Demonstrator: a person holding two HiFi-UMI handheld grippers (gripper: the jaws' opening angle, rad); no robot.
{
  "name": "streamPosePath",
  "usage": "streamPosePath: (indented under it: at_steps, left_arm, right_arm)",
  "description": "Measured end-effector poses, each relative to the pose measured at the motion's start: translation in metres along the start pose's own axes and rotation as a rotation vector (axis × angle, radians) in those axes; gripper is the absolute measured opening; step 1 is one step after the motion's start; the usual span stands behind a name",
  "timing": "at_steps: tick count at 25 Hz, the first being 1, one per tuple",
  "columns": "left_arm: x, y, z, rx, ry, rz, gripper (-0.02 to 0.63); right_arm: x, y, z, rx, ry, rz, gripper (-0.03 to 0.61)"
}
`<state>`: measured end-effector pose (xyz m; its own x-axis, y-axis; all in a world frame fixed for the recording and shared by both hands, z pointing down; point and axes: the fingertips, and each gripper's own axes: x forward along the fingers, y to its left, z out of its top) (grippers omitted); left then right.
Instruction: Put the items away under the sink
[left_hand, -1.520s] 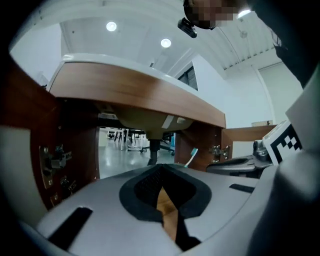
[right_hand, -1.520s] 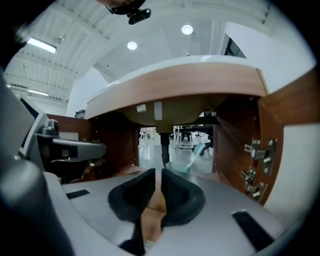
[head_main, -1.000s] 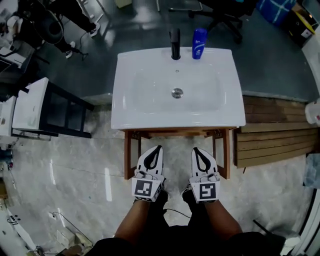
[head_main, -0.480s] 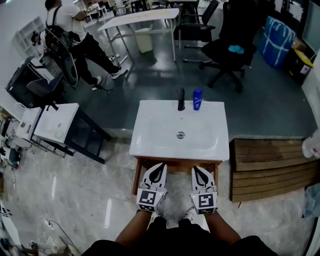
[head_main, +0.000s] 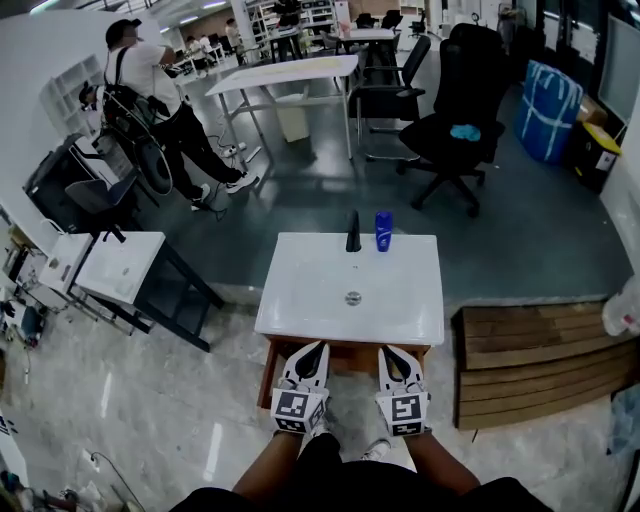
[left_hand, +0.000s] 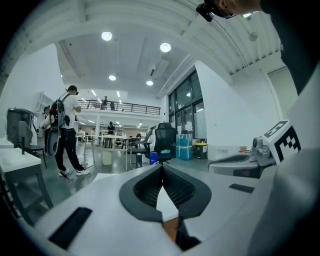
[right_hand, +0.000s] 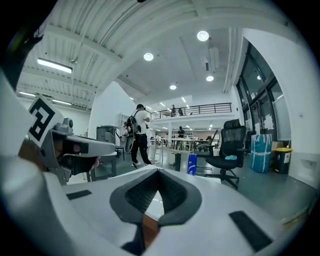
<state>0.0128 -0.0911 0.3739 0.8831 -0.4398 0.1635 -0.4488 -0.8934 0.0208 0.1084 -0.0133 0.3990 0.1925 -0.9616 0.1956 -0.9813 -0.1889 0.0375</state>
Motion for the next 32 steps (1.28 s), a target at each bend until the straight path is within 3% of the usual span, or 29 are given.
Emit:
streamPosePath:
  at_steps: [9, 16, 23, 32]
  left_arm:
    - [0.033, 0.026, 0.011, 0.005, -0.019, -0.005, 0.015]
    - [0.084, 0.074, 0.019, 0.002, 0.004, 0.006, 0.015]
    - [0.124, 0.117, 0.033, 0.013, 0.003, -0.021, 0.015]
    - [0.170, 0.145, 0.037, 0.030, 0.009, -0.077, 0.015]
  right_arm:
    - [0.037, -0.018, 0.022, -0.030, -0.044, -0.039, 0.020]
    - [0.095, -0.041, 0.044, -0.053, -0.066, -0.094, 0.020]
    - [0.150, -0.065, 0.069, -0.046, -0.106, -0.201, 0.020]
    - [0.209, -0.098, 0.052, -0.016, -0.033, -0.276, 0.020]
